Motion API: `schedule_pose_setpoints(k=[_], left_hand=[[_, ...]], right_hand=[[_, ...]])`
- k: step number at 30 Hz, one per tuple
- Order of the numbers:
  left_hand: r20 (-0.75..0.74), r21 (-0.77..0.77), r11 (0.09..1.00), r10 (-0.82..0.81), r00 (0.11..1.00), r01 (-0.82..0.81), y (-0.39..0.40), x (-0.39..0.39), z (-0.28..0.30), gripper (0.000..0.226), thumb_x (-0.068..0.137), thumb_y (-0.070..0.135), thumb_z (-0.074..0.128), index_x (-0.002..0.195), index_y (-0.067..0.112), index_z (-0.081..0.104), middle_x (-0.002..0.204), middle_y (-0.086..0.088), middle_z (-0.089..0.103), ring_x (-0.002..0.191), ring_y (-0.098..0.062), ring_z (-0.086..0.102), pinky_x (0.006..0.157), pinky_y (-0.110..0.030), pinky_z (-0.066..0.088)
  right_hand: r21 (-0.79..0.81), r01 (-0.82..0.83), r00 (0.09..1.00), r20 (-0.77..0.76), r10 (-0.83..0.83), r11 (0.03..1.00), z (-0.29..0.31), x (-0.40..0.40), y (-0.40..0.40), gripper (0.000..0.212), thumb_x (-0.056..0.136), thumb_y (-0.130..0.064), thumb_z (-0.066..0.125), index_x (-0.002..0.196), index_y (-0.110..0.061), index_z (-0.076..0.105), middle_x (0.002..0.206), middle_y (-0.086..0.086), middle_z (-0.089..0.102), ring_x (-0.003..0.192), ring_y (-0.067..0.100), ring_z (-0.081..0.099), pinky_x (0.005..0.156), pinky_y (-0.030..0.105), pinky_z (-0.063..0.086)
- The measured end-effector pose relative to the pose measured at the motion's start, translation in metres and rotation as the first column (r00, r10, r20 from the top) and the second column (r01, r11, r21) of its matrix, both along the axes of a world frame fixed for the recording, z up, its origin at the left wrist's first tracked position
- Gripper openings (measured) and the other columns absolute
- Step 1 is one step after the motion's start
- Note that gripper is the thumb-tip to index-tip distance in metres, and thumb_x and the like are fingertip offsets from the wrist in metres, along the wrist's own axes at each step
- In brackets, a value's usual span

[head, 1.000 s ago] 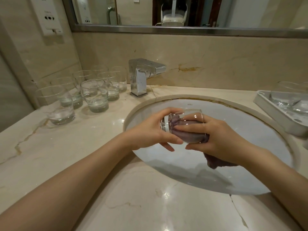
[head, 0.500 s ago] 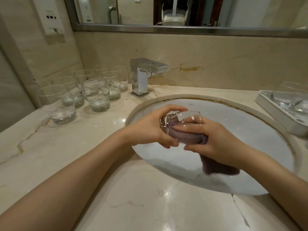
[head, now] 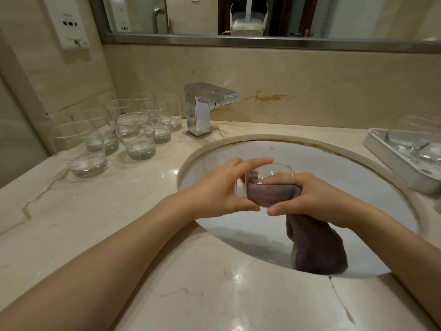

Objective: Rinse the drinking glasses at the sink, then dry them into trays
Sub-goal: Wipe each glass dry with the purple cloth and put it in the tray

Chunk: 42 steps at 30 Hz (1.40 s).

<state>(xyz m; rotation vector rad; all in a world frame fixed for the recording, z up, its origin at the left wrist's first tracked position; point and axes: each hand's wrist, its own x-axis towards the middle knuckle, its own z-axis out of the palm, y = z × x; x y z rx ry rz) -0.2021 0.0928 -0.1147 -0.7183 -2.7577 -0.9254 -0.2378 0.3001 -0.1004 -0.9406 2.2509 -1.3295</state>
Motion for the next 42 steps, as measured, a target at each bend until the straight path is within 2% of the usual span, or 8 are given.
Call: schedule_pose_setpoints(k=[10,17,20,23,28,32,38,42], left_hand=[[-0.421,-0.097,0.989,0.064,0.905,-0.115,-0.005,-0.007,0.002,0.08,0.068,0.046,0.077,0.135,0.036,0.035,0.118,0.001,0.061,0.105,-0.019,0.055,0.087,-0.033,0.042],[-0.334,0.081,0.983,0.182,0.925,-0.165,-0.007,0.001,0.005,0.069,0.067,0.054,0.069,0.129,0.043,0.039,0.123,0.01,0.059,0.112,-0.014,0.056,0.095,-0.039,0.046],[-0.226,0.257,0.943,0.271,0.936,-0.211,-0.002,0.006,0.008,0.076,0.066,0.036,0.085,0.123,0.052,0.038,0.122,0.026,0.054,0.113,0.005,0.052,0.097,-0.019,0.041],[-0.102,0.383,0.89,0.309,0.946,-0.249,0.012,0.006,0.014,0.081,0.067,0.023,0.088,0.124,0.046,0.035,0.113,0.018,0.059,0.102,0.018,0.051,0.079,0.001,0.034],[0.058,0.523,0.835,0.163,0.985,-0.169,0.064,-0.012,0.042,0.081,0.07,0.011,0.083,0.127,0.043,0.036,0.115,0.004,0.057,0.1,-0.01,0.062,0.087,-0.03,0.054],[0.082,0.593,0.802,0.026,0.996,-0.07,0.13,-0.034,0.071,0.082,0.069,0.009,0.084,0.133,0.028,0.037,0.114,-0.002,0.058,0.102,-0.017,0.062,0.087,-0.034,0.055],[0.1,0.558,0.828,-0.128,0.987,0.051,0.236,-0.071,0.098,0.083,0.067,0.019,0.087,0.131,0.023,0.034,0.114,-0.003,0.058,0.09,-0.008,0.058,0.08,-0.024,0.051],[0.137,0.512,0.856,-0.168,0.976,0.076,0.288,-0.101,0.095,0.09,0.063,0.02,0.089,0.134,0.024,0.033,0.124,-0.01,0.05,0.109,-0.022,0.056,0.095,-0.04,0.051]], right_hand=[[-0.166,0.06,0.984,0.174,-0.031,0.984,0.015,-0.005,0.013,0.045,0.063,-0.014,0.084,0.101,-0.035,0.072,0.089,-0.005,0.073,0.074,0.01,0.067,0.068,0.018,0.052],[-0.233,0.21,0.977,0.071,-0.199,0.949,0.03,-0.003,0.028,0.039,0.072,-0.009,0.073,0.105,-0.031,0.071,0.102,-0.011,0.073,0.09,0.004,0.068,0.075,0.016,0.051],[-0.382,0.343,0.939,0.145,-0.31,0.858,0.035,0.0,0.031,0.037,0.08,-0.001,0.067,0.108,-0.024,0.07,0.099,-0.009,0.074,0.083,0.003,0.066,0.066,0.016,0.051],[-0.434,0.42,0.905,0.137,-0.402,0.797,0.045,0.006,0.04,0.035,0.082,-0.002,0.068,0.107,-0.026,0.069,0.098,-0.012,0.074,0.083,0.0,0.066,0.066,0.015,0.051],[-0.327,0.462,0.828,-0.174,-0.533,0.824,0.075,0.024,0.087,0.039,0.077,-0.005,0.076,0.104,-0.032,0.069,0.102,-0.023,0.07,0.093,-0.013,0.061,0.08,0.001,0.041],[-0.263,0.566,0.704,-0.339,-0.624,0.782,0.1,0.035,0.145,0.043,0.077,-0.009,0.077,0.11,-0.035,0.066,0.104,-0.027,0.062,0.088,-0.026,0.053,0.076,-0.006,0.035],[-0.215,0.72,0.553,-0.397,-0.732,0.66,0.124,0.04,0.224,0.042,0.077,-0.014,0.078,0.109,-0.038,0.064,0.101,-0.024,0.061,0.083,-0.024,0.053,0.07,-0.008,0.034],[-0.12,0.819,0.458,-0.452,-0.766,0.561,0.123,0.025,0.263,0.041,0.079,-0.016,0.076,0.117,-0.031,0.066,0.111,-0.012,0.062,0.095,-0.001,0.053,0.074,0.002,0.036]])
